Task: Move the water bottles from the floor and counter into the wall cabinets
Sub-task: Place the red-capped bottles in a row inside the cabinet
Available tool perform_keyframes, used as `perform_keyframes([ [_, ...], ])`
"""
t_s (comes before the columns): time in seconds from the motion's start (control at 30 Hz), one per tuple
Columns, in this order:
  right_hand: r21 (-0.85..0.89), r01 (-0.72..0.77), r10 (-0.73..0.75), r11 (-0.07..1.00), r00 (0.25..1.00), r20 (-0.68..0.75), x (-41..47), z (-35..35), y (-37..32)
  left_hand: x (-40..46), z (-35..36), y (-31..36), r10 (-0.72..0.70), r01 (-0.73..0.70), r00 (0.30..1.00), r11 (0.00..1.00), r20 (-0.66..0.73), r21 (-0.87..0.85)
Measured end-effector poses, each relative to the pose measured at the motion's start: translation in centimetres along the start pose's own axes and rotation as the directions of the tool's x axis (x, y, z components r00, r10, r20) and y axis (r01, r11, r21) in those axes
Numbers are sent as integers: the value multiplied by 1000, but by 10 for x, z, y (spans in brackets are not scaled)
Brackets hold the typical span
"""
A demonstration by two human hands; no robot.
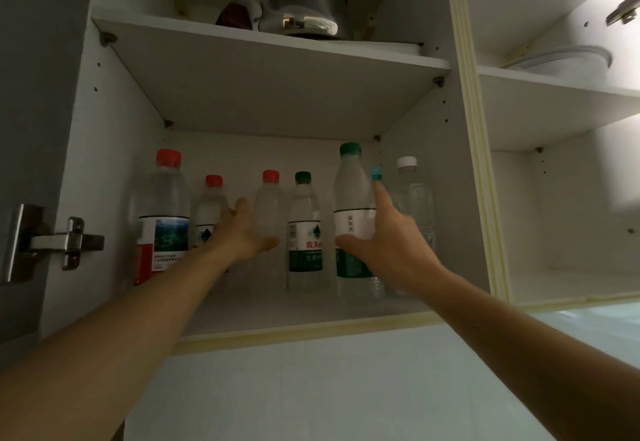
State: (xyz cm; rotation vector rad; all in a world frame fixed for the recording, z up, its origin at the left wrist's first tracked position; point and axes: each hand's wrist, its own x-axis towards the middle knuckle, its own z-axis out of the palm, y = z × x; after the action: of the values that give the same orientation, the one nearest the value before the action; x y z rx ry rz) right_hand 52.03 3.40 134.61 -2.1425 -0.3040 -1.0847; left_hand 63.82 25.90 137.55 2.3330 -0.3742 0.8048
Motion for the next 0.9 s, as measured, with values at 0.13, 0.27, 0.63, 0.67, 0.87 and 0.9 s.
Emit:
perform_keyframes([
  [0.13, -155, -59, 45, 986, 995, -94, -19, -24, 2, 8, -1, 6, 17, -16, 1000, 1000, 17, -15],
  [0.27, -292, -103, 44, 951, 979, -200, -28, -31, 8, 17, 0, 12, 40, -39, 999, 998, 23, -58],
  [0.63, -539, 163, -405, 826, 837, -367, -38, 4, -10, 23, 22, 2, 35, -27, 998, 986, 44, -166],
  [0.67, -543, 268, -496, 796, 802, -332, -36, 13, -17, 24, 22, 2, 28, -20, 999, 985, 42, -170],
  [0.87, -292, 268, -276, 918, 961, 15, 12, 69, -43, 26, 20, -4, 61, -58, 998, 989, 18, -136],
  [0.9, -258, 178, -165, 950, 984, 70, 24, 77, -43, 26, 21, -5, 61, -59, 998, 990, 15, -130],
])
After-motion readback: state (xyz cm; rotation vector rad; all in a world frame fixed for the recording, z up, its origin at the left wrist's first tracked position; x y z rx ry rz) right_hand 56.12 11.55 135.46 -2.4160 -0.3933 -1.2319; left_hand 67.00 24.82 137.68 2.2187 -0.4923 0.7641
